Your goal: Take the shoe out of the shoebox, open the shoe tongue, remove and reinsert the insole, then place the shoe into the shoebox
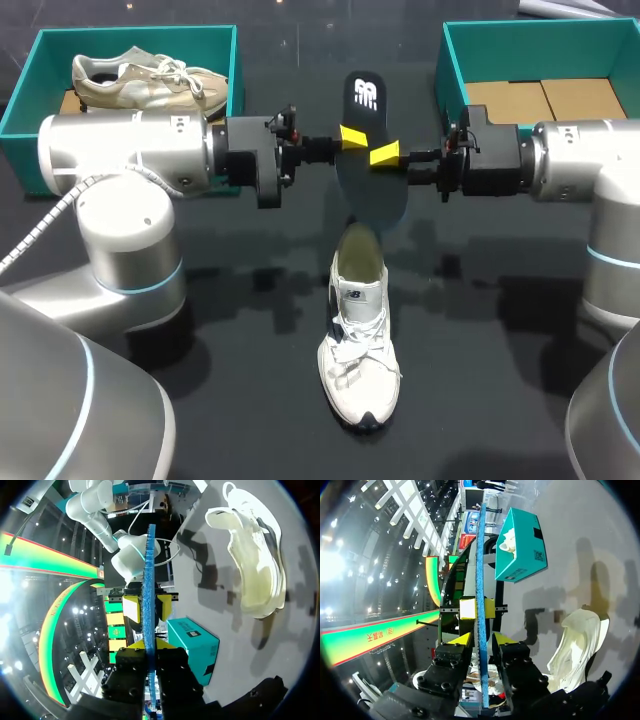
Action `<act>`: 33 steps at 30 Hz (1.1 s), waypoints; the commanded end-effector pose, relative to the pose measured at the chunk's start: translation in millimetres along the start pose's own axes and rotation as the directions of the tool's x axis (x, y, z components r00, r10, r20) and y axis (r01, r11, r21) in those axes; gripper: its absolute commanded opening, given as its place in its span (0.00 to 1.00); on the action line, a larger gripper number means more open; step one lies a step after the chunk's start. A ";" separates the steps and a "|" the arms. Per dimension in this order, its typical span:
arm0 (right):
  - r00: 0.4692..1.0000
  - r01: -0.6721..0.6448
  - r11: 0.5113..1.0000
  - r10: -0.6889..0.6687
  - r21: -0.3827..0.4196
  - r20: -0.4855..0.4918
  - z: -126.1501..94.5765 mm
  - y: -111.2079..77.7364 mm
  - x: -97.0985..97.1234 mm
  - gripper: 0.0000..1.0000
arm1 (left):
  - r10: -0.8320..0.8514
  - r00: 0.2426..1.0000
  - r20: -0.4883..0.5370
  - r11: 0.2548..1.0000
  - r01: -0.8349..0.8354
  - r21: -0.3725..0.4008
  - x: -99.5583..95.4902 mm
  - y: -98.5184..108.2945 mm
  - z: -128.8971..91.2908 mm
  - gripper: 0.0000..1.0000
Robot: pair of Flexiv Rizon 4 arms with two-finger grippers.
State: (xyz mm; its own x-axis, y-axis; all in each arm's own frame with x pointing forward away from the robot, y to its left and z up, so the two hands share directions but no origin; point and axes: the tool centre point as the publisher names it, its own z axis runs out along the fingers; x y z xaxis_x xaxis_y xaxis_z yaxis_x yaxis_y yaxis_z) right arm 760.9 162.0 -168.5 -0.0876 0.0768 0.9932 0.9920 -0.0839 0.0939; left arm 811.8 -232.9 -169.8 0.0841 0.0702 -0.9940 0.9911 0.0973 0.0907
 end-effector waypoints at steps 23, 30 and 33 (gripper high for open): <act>1.000 0.009 1.000 -0.009 0.012 0.006 3.6 3.1 -1.2 0.00 | -0.042 0.999 -0.011 0.999 0.042 0.001 1.0 -1.0 -3.6 1.00; 0.999 0.036 0.999 -0.036 0.003 0.016 -6.0 8.0 -3.8 0.00 | -0.164 0.981 -0.102 0.985 0.167 0.028 -5.7 -3.7 -37.0 1.00; 0.995 0.088 0.996 -0.088 0.004 0.047 -8.3 12.4 -5.3 0.00 | -0.287 0.941 -0.177 0.954 0.298 0.037 -8.2 -4.0 -51.3 1.00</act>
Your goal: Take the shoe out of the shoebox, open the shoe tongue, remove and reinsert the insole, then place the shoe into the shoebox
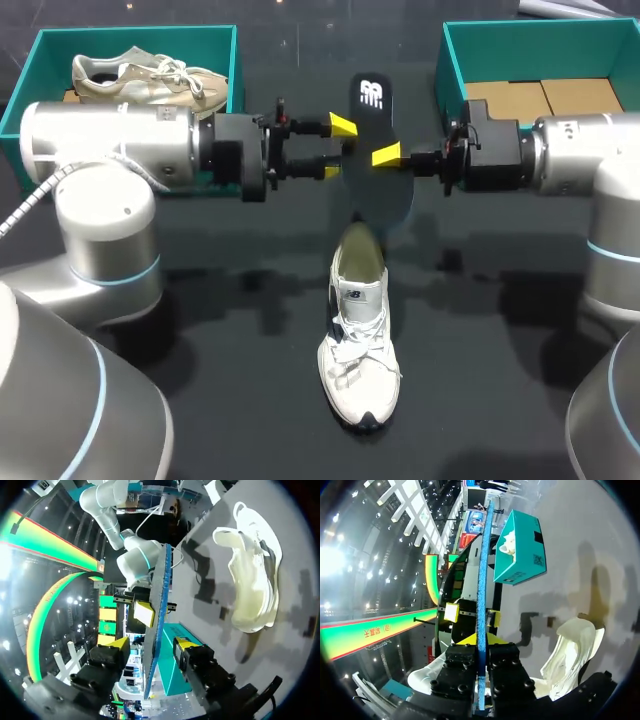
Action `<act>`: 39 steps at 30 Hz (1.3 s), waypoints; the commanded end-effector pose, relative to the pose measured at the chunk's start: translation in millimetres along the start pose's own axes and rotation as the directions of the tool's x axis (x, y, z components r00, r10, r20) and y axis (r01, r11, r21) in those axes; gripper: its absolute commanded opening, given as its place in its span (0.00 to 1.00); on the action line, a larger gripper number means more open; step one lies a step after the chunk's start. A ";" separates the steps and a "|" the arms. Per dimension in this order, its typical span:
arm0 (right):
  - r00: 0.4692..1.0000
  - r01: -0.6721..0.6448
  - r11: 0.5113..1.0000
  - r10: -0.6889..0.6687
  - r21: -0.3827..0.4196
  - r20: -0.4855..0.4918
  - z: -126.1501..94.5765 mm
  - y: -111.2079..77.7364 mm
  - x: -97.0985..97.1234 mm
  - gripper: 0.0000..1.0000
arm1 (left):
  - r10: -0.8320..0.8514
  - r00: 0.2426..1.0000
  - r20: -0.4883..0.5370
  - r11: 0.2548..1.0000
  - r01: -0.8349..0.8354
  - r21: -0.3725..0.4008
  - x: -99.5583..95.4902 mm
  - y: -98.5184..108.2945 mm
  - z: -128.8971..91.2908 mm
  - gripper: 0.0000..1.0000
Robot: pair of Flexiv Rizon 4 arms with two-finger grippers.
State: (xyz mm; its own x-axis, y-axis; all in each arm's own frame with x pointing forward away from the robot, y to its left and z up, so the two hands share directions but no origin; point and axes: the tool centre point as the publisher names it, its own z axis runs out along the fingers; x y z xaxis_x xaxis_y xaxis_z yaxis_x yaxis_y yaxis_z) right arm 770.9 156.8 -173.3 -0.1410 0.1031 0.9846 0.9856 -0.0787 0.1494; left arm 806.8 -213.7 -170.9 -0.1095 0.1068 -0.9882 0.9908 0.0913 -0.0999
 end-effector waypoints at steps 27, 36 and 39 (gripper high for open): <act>0.986 0.155 0.984 -0.149 -0.089 0.068 -18.0 12.4 -8.6 0.00 | -0.391 0.842 -0.371 0.919 0.378 -0.111 -13.1 -2.8 -64.2 1.00; 0.920 0.325 0.938 -0.284 -0.122 0.270 -15.1 22.1 -12.3 0.00 | -0.364 0.810 -0.459 0.926 0.261 -0.274 -7.3 -0.8 -74.5 1.00; 0.920 0.325 0.938 -0.284 -0.122 0.270 -15.1 22.1 -12.3 0.00 | -0.364 0.810 -0.459 0.926 0.261 -0.274 -7.3 -0.8 -74.5 1.00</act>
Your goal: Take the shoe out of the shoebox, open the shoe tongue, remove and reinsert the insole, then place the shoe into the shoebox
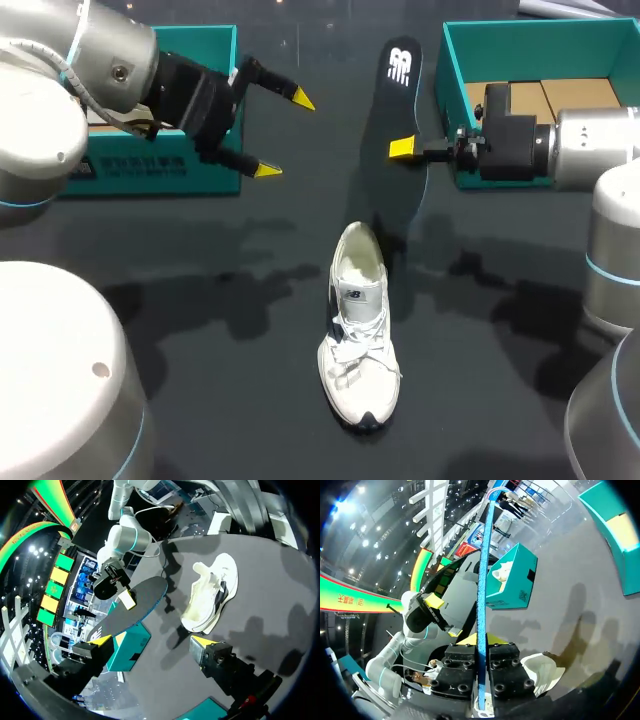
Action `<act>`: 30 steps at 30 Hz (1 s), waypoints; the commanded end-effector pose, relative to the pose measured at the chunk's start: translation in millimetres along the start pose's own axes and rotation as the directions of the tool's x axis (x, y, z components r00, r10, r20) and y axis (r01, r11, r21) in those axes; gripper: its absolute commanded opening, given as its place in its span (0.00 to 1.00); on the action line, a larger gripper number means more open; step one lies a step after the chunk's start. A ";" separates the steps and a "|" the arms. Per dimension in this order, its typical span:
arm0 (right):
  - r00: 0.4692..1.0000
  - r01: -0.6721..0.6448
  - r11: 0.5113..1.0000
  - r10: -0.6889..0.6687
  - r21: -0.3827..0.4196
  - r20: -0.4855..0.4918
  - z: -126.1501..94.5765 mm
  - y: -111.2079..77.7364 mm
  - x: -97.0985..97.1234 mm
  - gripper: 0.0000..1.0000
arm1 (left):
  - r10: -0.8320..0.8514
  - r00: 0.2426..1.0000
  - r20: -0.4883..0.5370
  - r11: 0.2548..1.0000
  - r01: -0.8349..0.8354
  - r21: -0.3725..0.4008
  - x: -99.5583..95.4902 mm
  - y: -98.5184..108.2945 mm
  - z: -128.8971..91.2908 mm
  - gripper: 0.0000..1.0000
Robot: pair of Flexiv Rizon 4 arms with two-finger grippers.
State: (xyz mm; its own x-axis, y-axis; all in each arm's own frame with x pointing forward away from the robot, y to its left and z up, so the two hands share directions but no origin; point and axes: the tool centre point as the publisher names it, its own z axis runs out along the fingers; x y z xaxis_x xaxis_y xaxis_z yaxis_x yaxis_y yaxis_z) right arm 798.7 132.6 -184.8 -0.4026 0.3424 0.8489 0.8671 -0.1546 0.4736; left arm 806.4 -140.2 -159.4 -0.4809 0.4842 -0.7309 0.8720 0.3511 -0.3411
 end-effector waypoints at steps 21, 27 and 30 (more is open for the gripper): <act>0.976 0.209 0.976 -0.205 0.061 -0.069 9.7 -1.7 -8.5 0.00 | -0.281 0.938 -0.203 0.960 0.273 -0.067 43.1 -14.3 -19.6 1.00; 0.958 0.265 0.960 -0.251 0.089 -0.141 11.4 -4.4 -15.6 0.00 | -0.334 0.895 -0.295 0.943 0.319 -0.098 57.3 -26.0 -13.7 1.00; 0.958 0.265 0.960 -0.251 0.089 -0.141 11.4 -4.4 -15.6 0.00 | -0.334 0.895 -0.295 0.943 0.319 -0.098 57.3 -26.0 -13.7 1.00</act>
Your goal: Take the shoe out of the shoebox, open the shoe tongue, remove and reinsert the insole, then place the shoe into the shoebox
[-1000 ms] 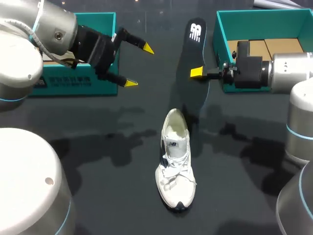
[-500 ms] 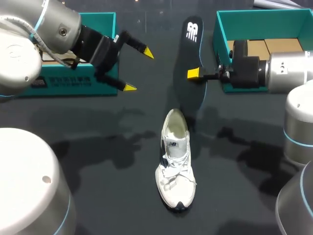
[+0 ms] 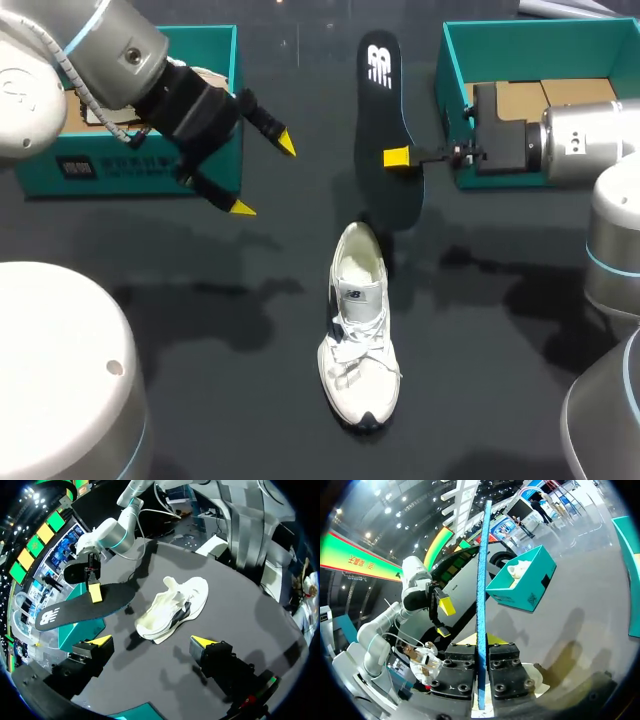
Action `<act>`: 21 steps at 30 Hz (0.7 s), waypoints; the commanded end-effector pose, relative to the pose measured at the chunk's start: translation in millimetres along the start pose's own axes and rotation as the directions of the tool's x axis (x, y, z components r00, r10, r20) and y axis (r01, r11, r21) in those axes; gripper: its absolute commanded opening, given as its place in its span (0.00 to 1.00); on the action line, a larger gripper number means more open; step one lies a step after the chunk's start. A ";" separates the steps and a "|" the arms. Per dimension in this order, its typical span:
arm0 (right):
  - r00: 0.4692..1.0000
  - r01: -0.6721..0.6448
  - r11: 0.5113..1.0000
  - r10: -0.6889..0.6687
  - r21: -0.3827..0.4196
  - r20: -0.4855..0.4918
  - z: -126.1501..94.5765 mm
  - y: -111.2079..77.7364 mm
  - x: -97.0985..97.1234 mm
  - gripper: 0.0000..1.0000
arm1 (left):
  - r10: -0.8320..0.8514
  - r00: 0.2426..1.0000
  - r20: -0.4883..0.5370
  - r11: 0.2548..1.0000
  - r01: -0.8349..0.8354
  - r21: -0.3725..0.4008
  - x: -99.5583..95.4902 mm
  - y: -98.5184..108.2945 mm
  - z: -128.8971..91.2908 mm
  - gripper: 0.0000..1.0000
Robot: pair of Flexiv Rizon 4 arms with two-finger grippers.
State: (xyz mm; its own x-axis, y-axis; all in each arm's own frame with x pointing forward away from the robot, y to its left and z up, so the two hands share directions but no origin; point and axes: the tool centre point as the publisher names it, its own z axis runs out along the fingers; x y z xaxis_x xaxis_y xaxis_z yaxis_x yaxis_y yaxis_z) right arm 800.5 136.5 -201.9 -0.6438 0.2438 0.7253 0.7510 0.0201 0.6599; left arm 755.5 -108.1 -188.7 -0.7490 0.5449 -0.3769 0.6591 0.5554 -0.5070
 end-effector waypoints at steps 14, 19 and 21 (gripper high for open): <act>0.995 0.089 0.996 -0.089 -0.011 -0.040 2.4 -10.0 -3.8 0.00 | -0.122 0.992 0.043 0.988 0.126 -0.089 12.4 8.0 13.6 1.00; 0.988 0.153 0.988 -0.154 -0.014 -0.031 8.0 -16.6 -1.5 0.00 | -0.195 0.980 0.044 0.972 0.199 -0.128 24.8 12.2 30.4 1.00; 0.987 0.159 0.987 -0.159 -0.020 -0.029 8.4 -17.5 -1.8 0.00 | -0.226 0.973 0.045 0.964 0.230 -0.131 28.5 14.6 36.7 1.00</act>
State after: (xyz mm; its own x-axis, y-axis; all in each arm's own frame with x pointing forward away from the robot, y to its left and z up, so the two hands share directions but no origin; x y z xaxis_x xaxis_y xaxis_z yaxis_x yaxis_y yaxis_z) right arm 794.3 139.9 -215.5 -0.7609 0.2000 0.6173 0.6369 0.0488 0.7694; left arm 747.0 -103.6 -226.7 -0.8748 0.3962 -0.2788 0.4842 0.7338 -0.4765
